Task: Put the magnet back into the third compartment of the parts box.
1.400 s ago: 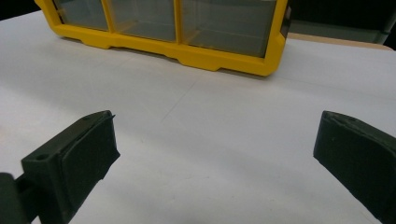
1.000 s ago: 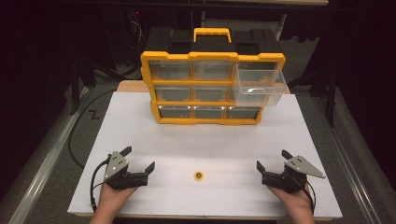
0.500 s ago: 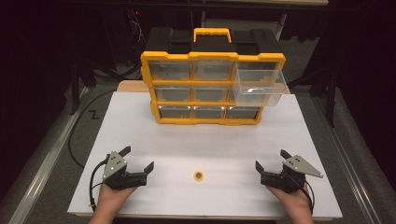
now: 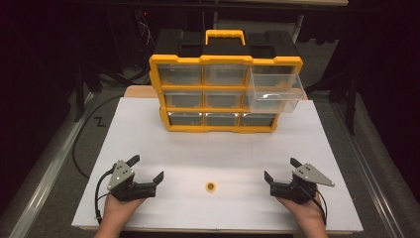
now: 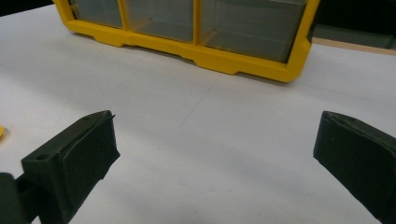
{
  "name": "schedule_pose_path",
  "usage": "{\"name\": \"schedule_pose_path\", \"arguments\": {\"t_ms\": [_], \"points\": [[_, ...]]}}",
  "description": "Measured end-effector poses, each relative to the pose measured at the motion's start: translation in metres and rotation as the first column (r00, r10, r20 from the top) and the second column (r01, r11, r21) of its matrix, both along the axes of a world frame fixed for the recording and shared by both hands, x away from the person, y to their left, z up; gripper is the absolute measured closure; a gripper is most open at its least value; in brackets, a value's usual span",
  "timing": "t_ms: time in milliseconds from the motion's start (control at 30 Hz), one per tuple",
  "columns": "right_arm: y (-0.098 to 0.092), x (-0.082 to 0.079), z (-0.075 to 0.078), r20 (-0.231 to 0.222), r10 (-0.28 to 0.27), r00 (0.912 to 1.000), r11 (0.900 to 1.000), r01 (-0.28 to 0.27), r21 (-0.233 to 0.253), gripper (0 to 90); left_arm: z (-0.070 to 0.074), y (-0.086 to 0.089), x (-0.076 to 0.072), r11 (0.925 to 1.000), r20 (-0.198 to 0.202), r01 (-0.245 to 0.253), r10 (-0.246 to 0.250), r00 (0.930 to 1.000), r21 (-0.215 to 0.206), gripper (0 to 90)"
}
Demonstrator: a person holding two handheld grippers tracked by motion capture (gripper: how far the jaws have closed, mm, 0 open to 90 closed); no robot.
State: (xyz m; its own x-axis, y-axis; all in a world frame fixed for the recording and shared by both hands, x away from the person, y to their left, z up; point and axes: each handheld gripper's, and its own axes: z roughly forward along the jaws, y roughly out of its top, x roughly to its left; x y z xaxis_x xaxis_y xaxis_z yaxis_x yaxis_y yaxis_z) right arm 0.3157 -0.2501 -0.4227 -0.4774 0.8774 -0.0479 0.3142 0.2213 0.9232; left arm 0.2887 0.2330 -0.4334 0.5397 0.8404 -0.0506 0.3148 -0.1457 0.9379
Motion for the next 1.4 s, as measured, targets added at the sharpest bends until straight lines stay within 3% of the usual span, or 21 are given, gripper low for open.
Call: {"name": "schedule_pose_path", "arguments": {"t_ms": [467, 633, 1133, 1400], "points": [[0.028, 0.009, 0.0, -0.017, 0.049, 0.9987, 0.999, -0.049, 0.009, 0.9, -0.001, -0.002, 0.0, 0.9999, 0.0, 0.009, -0.009, 1.0, 0.013, 0.2], [0.038, 0.011, 0.002, -0.013, 0.071, 0.9974, 0.997, -0.072, -0.01, 1.0, -0.001, -0.003, 0.0, 1.0, -0.001, 0.004, -0.004, 1.0, 0.007, 0.2], [0.047, 0.027, 0.002, -0.064, 0.084, 0.9945, 0.996, -0.086, -0.03, 1.0, 0.004, 0.0, 0.006, 0.9993, -0.015, -0.011, 0.011, 0.9998, 0.036, 0.2], [0.065, 0.034, 0.002, -0.087, 0.118, 0.9892, 0.992, -0.121, -0.031, 1.0, 0.003, 0.002, 0.004, 0.9982, -0.028, -0.019, 0.021, 0.9994, 0.057, 0.3]]}}
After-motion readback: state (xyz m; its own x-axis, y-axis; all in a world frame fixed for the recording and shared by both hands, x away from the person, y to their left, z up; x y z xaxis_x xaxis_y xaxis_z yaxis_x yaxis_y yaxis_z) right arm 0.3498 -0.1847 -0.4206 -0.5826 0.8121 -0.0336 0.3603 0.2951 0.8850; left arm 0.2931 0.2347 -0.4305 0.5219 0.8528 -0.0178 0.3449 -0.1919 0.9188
